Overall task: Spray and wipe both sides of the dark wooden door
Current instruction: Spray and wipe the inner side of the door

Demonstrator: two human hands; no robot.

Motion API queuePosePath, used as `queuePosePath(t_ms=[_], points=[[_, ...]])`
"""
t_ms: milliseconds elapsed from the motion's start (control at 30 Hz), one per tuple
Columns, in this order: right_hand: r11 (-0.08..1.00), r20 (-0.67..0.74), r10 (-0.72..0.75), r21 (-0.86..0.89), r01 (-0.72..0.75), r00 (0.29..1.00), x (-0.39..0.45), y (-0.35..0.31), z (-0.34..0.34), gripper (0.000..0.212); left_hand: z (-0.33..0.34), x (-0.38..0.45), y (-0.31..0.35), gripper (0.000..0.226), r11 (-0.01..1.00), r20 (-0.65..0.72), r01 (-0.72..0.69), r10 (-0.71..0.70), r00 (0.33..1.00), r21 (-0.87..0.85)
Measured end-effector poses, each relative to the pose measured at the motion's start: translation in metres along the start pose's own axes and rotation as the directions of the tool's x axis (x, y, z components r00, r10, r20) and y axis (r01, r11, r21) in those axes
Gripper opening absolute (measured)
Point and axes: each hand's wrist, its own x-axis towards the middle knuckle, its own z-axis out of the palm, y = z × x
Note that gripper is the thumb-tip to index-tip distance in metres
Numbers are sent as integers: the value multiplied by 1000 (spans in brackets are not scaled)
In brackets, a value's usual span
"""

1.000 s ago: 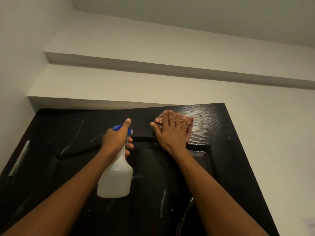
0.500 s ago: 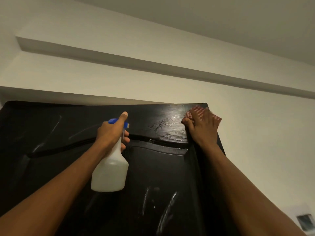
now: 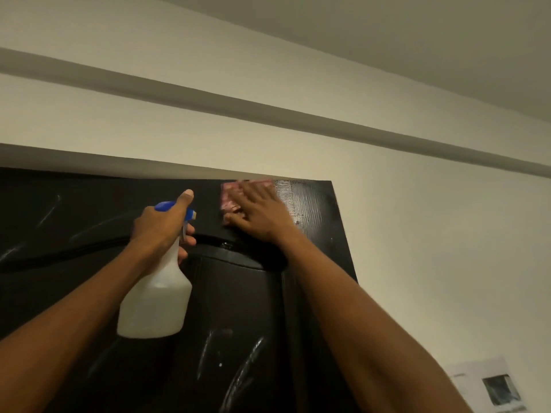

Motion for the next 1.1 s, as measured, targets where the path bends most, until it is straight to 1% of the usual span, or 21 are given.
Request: queuePosePath(t_ms=[67, 133, 167, 267, 367, 400, 467, 533, 600, 633, 667, 700, 767, 800, 833, 867, 900, 933, 1000, 1067, 1100], points=[[977, -38, 210, 39, -209, 977, -14, 44, 1, 74, 10, -5, 0, 47, 1000, 8, 1, -1, 1000, -5], [915, -51, 401, 69, -398, 914, -29, 83, 0, 80, 17, -10, -1, 48, 1000, 14, 16, -16, 1000, -7], [884, -47, 464, 86, -459, 885, -36, 96, 0, 80, 20, -12, -1, 48, 1000, 17, 20, -20, 1000, -5], [813, -68, 574, 164, -558, 816, -67, 94, 6, 76, 22, -18, -1, 49, 999, 13, 32, -31, 999, -12], [755, -86, 647, 209, -621, 758, -118, 52, 28, 77, 27, -31, -9, 53, 997, 20, 67, -66, 998, -32], [759, -81, 642, 207, -617, 763, -138, 33, 37, 77, 30, -38, -13, 54, 996, 19, 86, -85, 996, -28], [829, -79, 545, 201, -522, 835, -167, -3, 51, 73, 35, -49, -22, 56, 991, 21, 129, -129, 991, -31], [927, -66, 349, 173, -333, 935, -183, -21, 62, 69, 38, -60, -29, 55, 987, 24, 160, -160, 987, -18], [986, -64, 153, 74, -148, 986, -185, -8, 66, 71, 36, -66, -33, 55, 985, 17, 173, -173, 985, -15], [990, -72, 138, 34, -136, 988, -181, 4, 67, 72, 34, -67, -35, 55, 984, 9, 177, -177, 984, -16], [979, -84, 203, 29, -201, 976, -177, 17, 68, 73, 32, -67, -37, 54, 983, 0, 181, -181, 983, -14], [942, -90, 334, 60, -329, 938, -173, 29, 68, 74, 30, -67, -38, 53, 982, -8, 186, -186, 982, -9], [784, -78, 615, 168, -598, 784, -163, 41, 66, 76, 24, -66, -38, 51, 982, -26, 189, -189, 982, 1], [705, -61, 700, 218, -675, 712, -157, 39, 65, 76, 21, -66, -38, 50, 982, -35, 187, -186, 982, 10], [661, -42, 736, 257, -705, 675, -150, 30, 64, 75, 17, -66, -38, 50, 982, -48, 186, -185, 982, 20], [663, -36, 729, 287, -692, 683, -144, 15, 63, 72, 12, -66, -39, 50, 982, -61, 186, -184, 981, 29], [705, -45, 681, 307, -639, 731, -138, 0, 64, 70, 7, -67, -40, 51, 982, -70, 186, -184, 981, 32], [770, -59, 599, 316, -554, 799, -131, -18, 67, 67, 2, -66, -41, 52, 982, -79, 187, -184, 980, 35], [892, -90, 392, 281, -354, 915, -117, -53, 71, 62, -6, -66, -43, 53, 981, -101, 188, -183, 978, 46], [958, -93, 178, 242, -151, 980, -99, -88, 72, 61, -14, -63, -46, 53, 981, -132, 185, -175, 976, 66], [973, -62, 60, 227, -44, 996, -92, -104, 72, 62, -16, -61, -47, 53, 980, -145, 183, -171, 975, 74]])
